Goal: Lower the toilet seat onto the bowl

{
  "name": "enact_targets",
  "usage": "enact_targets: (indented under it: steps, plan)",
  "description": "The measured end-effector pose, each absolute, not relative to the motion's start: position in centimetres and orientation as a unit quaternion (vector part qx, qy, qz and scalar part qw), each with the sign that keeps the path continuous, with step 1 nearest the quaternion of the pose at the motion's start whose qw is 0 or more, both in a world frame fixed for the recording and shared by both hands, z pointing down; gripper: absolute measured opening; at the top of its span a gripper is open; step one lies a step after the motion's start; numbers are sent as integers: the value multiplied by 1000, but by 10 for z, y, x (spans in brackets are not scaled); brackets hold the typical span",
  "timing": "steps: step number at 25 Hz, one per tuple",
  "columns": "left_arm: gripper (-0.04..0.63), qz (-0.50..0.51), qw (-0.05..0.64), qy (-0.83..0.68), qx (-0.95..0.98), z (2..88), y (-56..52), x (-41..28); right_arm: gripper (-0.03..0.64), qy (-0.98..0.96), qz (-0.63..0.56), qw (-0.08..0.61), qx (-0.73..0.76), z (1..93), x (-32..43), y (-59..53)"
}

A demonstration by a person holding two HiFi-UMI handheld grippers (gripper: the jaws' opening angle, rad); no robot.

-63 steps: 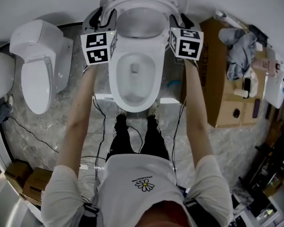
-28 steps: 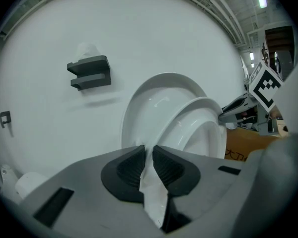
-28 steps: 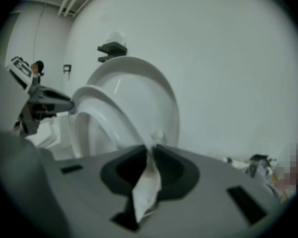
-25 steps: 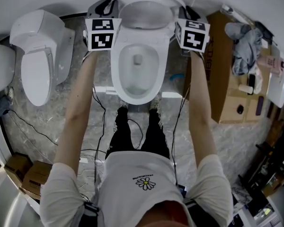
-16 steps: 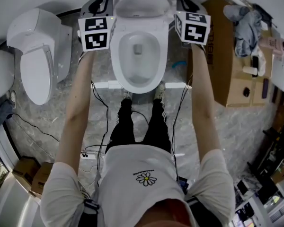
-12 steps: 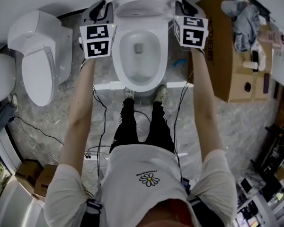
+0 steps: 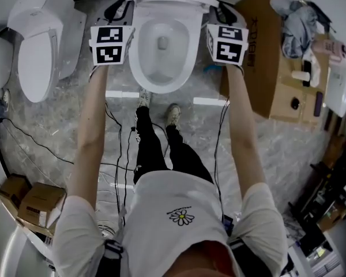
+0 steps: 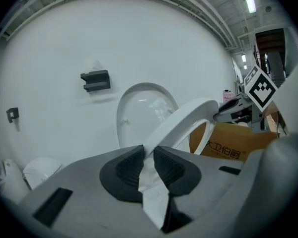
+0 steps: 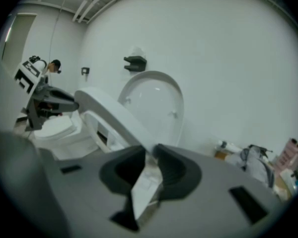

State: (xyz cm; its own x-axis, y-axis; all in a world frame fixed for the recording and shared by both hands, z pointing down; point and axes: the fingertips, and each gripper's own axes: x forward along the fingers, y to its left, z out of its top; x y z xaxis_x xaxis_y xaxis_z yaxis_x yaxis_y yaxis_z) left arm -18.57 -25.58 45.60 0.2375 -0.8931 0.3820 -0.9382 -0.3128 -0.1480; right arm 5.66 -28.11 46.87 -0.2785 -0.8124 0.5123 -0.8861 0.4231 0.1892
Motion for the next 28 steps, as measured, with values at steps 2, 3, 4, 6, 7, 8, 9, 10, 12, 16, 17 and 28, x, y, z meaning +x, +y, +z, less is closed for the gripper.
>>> enact_targets:
  steps: [2, 3, 4, 6, 7, 8, 9, 10, 12, 16, 17, 28]
  plan:
    - [81, 204, 60, -589, 779, 464, -240, -186, 94, -802, 64, 282, 523, 475, 56, -264]
    - [81, 207, 60, -591, 777, 468, -232, -187, 95, -804, 64, 285, 518, 478, 55, -255]
    - [81, 211, 60, -592, 776, 471, -223, -187, 97, -806, 64, 288, 512, 481, 54, -247]
    - [81, 222, 64, -584, 778, 478, -205, -184, 98, -809, 62, 294, 505, 489, 55, -231]
    - [82, 229, 66, -577, 781, 481, -199, -182, 98, -809, 61, 297, 504, 492, 57, -224]
    - [82, 237, 67, -571, 783, 484, -195, -180, 98, -809, 60, 299, 502, 496, 58, -219]
    - [81, 245, 67, -568, 783, 488, -190, -179, 100, -809, 61, 300, 501, 498, 59, -215]
    - [81, 251, 69, -567, 781, 491, -186, -179, 101, -810, 61, 301, 499, 501, 59, -211]
    - [81, 257, 73, -571, 776, 497, -178, -181, 103, -812, 62, 303, 495, 506, 58, -203]
    - [81, 262, 77, -572, 774, 507, -163, -179, 109, -815, 69, 306, 486, 516, 60, -189]
    - [81, 263, 77, -570, 775, 509, -160, -178, 110, -816, 71, 307, 486, 518, 60, -186]
    - [91, 301, 69, -526, 792, 534, -128, -176, 123, -822, 85, 329, 457, 542, 60, -153]
